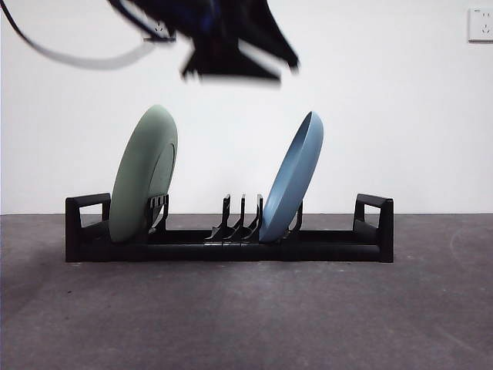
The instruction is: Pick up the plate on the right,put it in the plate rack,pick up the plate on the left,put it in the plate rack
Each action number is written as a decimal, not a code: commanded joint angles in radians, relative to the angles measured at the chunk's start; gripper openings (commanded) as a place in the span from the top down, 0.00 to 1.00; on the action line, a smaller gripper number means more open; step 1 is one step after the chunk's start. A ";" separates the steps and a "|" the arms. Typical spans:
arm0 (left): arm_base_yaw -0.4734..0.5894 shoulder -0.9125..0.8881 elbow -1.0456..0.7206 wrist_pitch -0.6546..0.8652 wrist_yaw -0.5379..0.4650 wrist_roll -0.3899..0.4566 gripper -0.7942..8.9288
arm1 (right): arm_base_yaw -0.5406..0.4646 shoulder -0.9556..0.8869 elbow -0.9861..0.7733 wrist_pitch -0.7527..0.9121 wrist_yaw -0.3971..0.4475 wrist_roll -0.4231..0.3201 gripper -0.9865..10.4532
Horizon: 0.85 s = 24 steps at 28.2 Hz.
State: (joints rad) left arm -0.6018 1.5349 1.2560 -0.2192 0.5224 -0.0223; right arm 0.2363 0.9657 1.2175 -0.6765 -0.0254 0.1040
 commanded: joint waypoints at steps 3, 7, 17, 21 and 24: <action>-0.002 -0.238 -0.003 -0.127 -0.209 0.120 0.93 | 0.002 -0.003 0.001 -0.003 -0.002 -0.055 0.92; 0.026 -0.429 -0.009 -0.290 -0.509 0.212 0.93 | 0.002 -0.052 -0.037 0.029 -0.001 -0.077 0.92; 0.159 -0.758 -0.314 -0.283 -0.517 0.205 0.93 | 0.002 -0.340 -0.412 0.275 0.002 -0.076 0.92; 0.171 -0.939 -0.501 -0.243 -0.520 0.176 0.93 | 0.002 -0.452 -0.556 0.302 0.002 -0.064 0.92; 0.171 -1.056 -0.583 -0.209 -0.523 0.158 0.93 | 0.002 -0.488 -0.602 0.301 0.004 -0.060 0.92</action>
State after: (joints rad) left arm -0.4343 0.5117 0.6842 -0.4618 0.0025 0.1555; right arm 0.2363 0.4805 0.6235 -0.3962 -0.0246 0.0364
